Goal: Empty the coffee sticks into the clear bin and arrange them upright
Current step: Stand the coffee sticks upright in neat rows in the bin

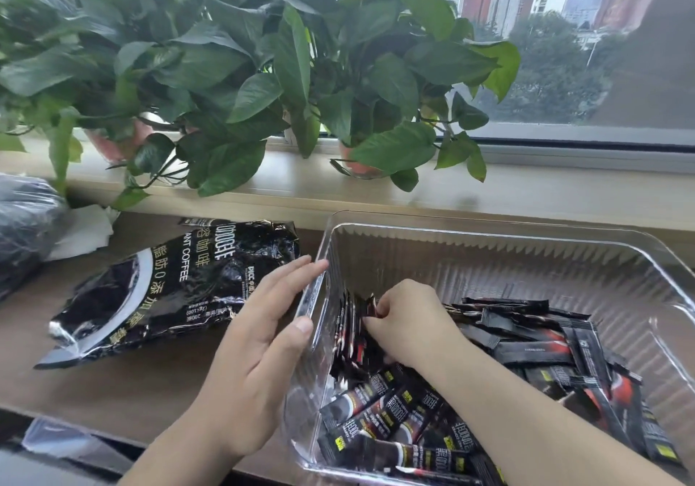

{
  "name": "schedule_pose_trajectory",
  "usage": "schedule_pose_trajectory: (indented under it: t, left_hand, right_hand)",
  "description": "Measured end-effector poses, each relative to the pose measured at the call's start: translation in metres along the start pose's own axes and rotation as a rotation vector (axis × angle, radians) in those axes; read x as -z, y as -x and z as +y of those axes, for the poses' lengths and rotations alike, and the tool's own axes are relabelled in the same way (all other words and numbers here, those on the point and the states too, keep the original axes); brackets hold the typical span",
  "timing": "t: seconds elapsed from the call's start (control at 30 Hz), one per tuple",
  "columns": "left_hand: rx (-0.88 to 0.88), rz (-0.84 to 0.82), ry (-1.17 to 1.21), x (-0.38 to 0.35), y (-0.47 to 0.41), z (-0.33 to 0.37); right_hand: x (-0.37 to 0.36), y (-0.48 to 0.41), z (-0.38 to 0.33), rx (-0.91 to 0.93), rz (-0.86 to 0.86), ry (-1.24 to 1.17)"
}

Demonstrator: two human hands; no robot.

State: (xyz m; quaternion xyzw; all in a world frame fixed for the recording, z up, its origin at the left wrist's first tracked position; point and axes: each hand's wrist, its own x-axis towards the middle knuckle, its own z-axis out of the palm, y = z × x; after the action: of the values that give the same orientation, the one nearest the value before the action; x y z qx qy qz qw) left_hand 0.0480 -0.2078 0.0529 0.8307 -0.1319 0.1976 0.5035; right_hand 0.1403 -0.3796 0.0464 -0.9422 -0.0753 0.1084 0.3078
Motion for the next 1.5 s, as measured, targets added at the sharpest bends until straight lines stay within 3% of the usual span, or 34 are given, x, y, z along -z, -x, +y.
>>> schedule_pose_trajectory:
  t: [0.2,0.47,0.63,0.7,0.8,1.17,1.33,1.5]
  left_hand:
    - [0.046,-0.03,0.191,-0.005,0.004,-0.006]
    - [0.029,-0.015,0.111,-0.007,0.004,-0.003]
    - [0.027,-0.016,0.115,-0.006,0.005,-0.003]
    - [0.028,-0.021,0.124,-0.006,0.006,-0.003]
    - [0.027,-0.013,0.102,-0.006,0.006,-0.003]
    - [0.032,-0.019,0.1,-0.004,0.007,-0.002]
    - [0.041,-0.022,0.053,-0.002,0.007,-0.002]
    - [0.048,-0.007,0.05,-0.003,0.007,-0.002]
  right_hand:
    - [-0.005,0.004,-0.012,-0.019,-0.161,-0.209]
    - [0.002,0.002,-0.003,-0.011,0.047,0.326]
    - [0.009,0.009,-0.005,0.048,0.144,0.245]
    - [0.004,0.012,-0.013,0.076,0.11,0.207]
    - [-0.005,0.01,-0.015,0.095,0.031,0.37]
    - [0.006,0.01,-0.008,0.106,0.118,0.314]
    - [0.03,0.018,-0.005,-0.034,-0.01,0.573]
    - [0.046,0.02,0.006,-0.031,-0.084,0.658]
